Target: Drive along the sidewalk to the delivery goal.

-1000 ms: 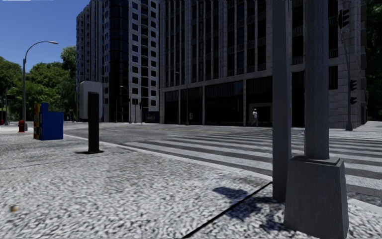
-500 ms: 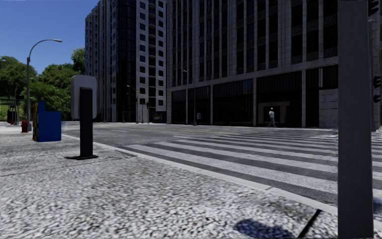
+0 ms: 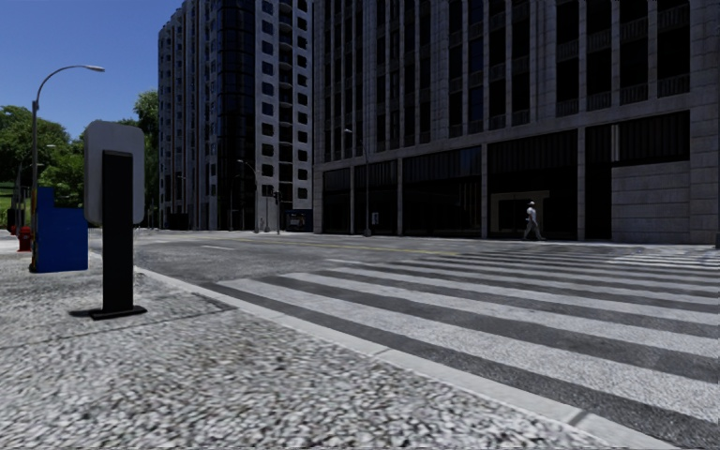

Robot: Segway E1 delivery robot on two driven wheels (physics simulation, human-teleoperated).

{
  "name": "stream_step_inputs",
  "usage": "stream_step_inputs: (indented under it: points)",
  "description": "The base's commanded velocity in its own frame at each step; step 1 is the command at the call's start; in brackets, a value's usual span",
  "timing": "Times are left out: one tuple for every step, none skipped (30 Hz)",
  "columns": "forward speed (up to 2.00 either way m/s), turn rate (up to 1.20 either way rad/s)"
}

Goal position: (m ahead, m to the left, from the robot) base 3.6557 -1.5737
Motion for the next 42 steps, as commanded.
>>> stream_step_inputs:
  points:
    - [1.17,-0.04]
    - [1.16,-0.1]
    - [1.15,-0.12]
    - [1.15,-0.13]
    - [1.15,-0.13]
    - [1.14,-0.13]
    - [1.14,-0.13]
    - [1.14,-0.13]
    - [1.14,-0.13]
    - [1.17,-0.13]
    - [1.18,-0.13]
    - [1.18,-0.13]
    - [1.18,-0.13]
    - [1.18,-0.13]
    - [1.18,-0.13]
    - [1.18,-0.13]
    - [1.18,-0.13]
    - [1.18,-0.13]
    - [1.18,-0.13]
    - [1.18,-0.13]
    - [1.18,-0.13]
    - [1.19,-0.13]
    - [1.19,-0.14]
    - [1.2,-0.17]
    - [1.21,-0.18]
    - [1.23,-0.18]
    - [1.24,-0.18]
    - [1.24,-0.18]
    - [1.24,-0.18]
    - [1.24,-0.19]
    - [1.24,-0.21]
    - [1.24,-0.24]
    - [1.24,-0.25]
    - [1.24,-0.26]
    - [1.24,-0.26]
    - [1.24,-0.26]
    - [1.24,-0.26]
    - [1.24,-0.28]
    - [1.24,-0.31]
    - [1.24,-0.34]
    - [1.23,-0.37]
    - [1.23,-0.46]
